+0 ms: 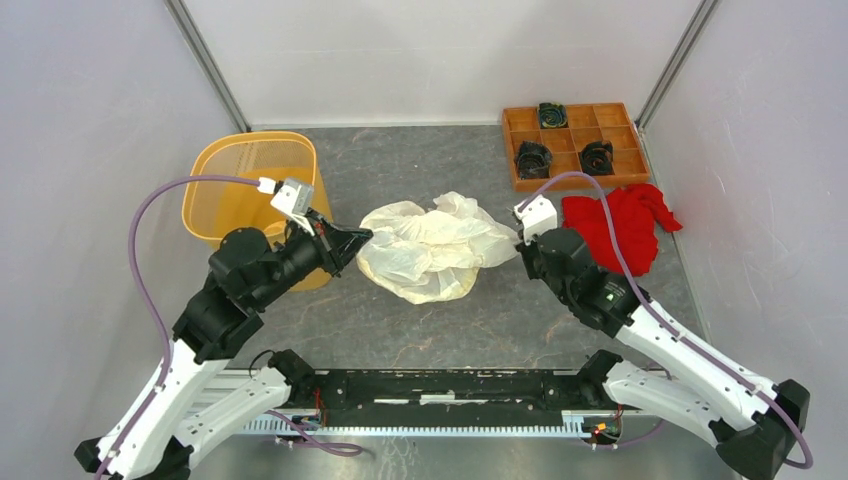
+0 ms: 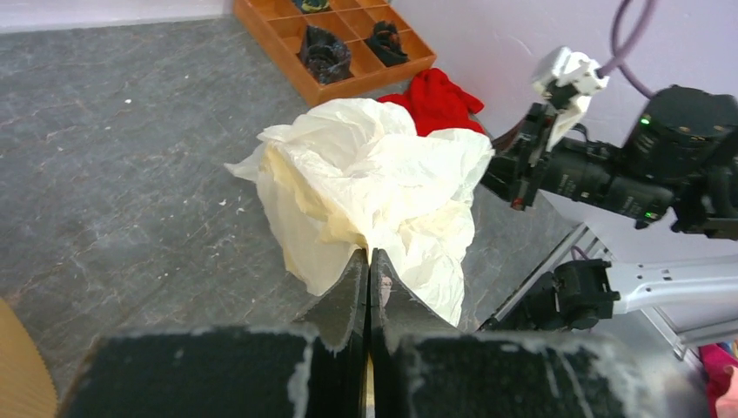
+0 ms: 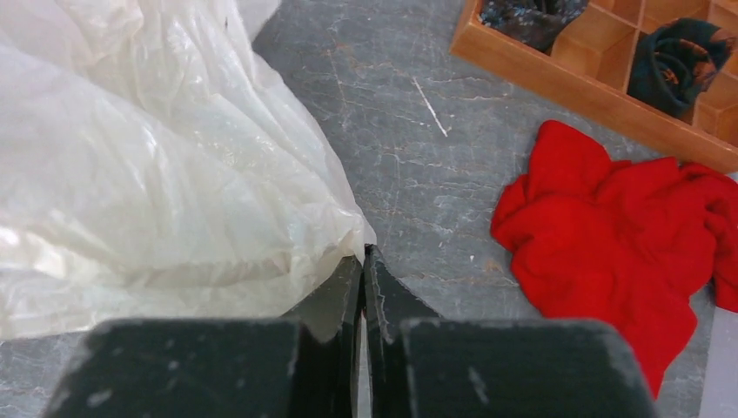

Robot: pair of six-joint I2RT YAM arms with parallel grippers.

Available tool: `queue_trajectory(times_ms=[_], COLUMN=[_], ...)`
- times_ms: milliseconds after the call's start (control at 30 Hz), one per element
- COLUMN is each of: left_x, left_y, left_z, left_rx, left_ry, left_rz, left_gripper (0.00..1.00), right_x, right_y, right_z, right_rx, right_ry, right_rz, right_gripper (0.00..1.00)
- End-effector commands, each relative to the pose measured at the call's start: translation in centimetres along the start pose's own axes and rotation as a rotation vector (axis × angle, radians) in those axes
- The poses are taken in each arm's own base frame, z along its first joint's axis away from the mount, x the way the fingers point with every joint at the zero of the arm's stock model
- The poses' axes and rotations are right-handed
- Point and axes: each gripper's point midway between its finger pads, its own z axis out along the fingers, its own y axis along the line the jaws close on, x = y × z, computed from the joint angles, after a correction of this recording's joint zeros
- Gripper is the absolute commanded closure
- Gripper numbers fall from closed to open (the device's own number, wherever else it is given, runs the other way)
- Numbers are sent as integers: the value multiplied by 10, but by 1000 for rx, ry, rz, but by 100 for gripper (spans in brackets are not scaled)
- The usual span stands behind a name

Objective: Put the trash bags into the trash bin

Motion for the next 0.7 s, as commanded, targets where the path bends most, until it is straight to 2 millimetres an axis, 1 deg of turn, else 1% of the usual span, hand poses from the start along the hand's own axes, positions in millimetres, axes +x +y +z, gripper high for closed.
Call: queue_trajectory(times_ms=[0, 100, 133, 167, 200, 300, 367, 400, 433, 500, 600, 667], left_x=[1, -12, -16, -19, -21, -22, -22, -26, -26, -35, -44, -42], left_y=[15, 17, 17, 18, 18, 18, 19, 18, 18, 14, 1, -18], left_z=[7, 3, 1, -1, -3, -8, -12, -18, -21, -33, -46, -49], left_rx=[-76, -96, -99, -105, -109, -114, -125, -126, -131, -123, -68, 31], left_ry=[-4, -60, -77, -90, -99, -87, -67, -69, -60, -76, -97, -78], left_rz=[21, 18, 20, 21, 22, 41, 62, 76, 89, 110, 116, 116], left_gripper=[98, 98, 98, 98, 98, 98, 98, 98, 98, 98, 98, 98], right_x=[7, 32, 40, 45, 46, 34, 19, 12, 5, -4, -16, -34], right_y=[-12, -21, -24, -26, -27, -28, -30, -28, -26, -24, -28, -30], right_z=[-1, 4, 5, 6, 6, 3, -1, -3, -5, -7, -16, -26], right_rx=[70, 144, 171, 190, 199, 198, 196, 177, 155, 133, 132, 113], right_ry=[-19, 36, 54, 65, 69, 40, 17, 8, -4, -13, -20, -48], right_rz=[25, 29, 34, 48, 58, 80, 84, 76, 70, 62, 57, 69], right_gripper=[93, 93, 95, 99, 100, 100, 100, 100, 100, 100, 100, 100])
